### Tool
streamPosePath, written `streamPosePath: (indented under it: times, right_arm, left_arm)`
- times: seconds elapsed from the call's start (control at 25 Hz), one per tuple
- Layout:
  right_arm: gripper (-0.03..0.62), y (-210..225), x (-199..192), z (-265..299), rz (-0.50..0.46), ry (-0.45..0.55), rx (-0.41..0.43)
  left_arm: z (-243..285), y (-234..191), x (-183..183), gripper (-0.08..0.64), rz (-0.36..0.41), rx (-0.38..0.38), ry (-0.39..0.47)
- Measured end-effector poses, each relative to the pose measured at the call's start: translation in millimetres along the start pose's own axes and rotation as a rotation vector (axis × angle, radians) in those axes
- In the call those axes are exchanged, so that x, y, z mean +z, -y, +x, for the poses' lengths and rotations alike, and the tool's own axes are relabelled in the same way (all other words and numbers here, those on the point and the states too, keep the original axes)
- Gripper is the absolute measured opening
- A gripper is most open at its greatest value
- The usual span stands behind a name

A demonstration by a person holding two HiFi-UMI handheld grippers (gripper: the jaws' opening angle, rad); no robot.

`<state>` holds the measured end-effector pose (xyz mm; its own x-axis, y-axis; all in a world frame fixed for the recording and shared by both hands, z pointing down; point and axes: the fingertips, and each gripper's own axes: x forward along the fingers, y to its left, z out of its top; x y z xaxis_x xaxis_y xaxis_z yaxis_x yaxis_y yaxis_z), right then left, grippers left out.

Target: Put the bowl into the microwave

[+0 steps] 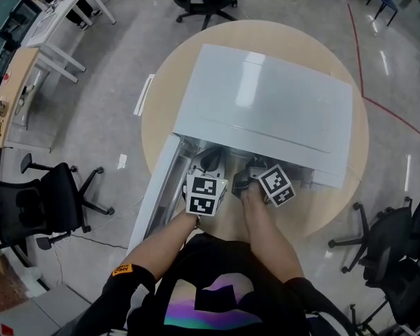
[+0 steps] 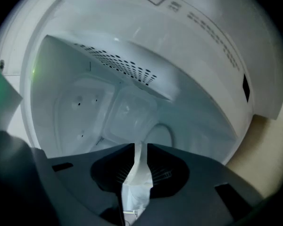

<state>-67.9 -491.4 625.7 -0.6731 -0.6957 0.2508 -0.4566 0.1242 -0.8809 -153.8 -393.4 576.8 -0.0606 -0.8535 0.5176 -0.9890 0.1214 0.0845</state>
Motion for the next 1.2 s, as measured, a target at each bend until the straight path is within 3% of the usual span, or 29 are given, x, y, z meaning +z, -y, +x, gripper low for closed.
streamPosePath:
  times: [0.24, 0.48, 0.88, 1.2]
  right_arm:
    - [0.071, -10, 0, -27, -0.117, -0.027, -0.008]
    - [0.069, -50, -13, -63, -0.389, -0.085, 0.050]
    - [0.054, -79, -40, -141, -0.687, -0.123, 0.059]
    - [0.031, -93, -69, -196, -0.843, -0.115, 0.032]
  left_arm:
    - [-16, 6, -3, 0.048, -0.061, -0.025, 0.029]
    - [-51, 11, -12, 0.048, -0.157, -0.063, 0.059]
    - [-116, 45, -28, 0.048, -0.091, -0.193, 0.086]
    - [-159, 61, -37, 0.048, -0.040, -0.275, 0.112]
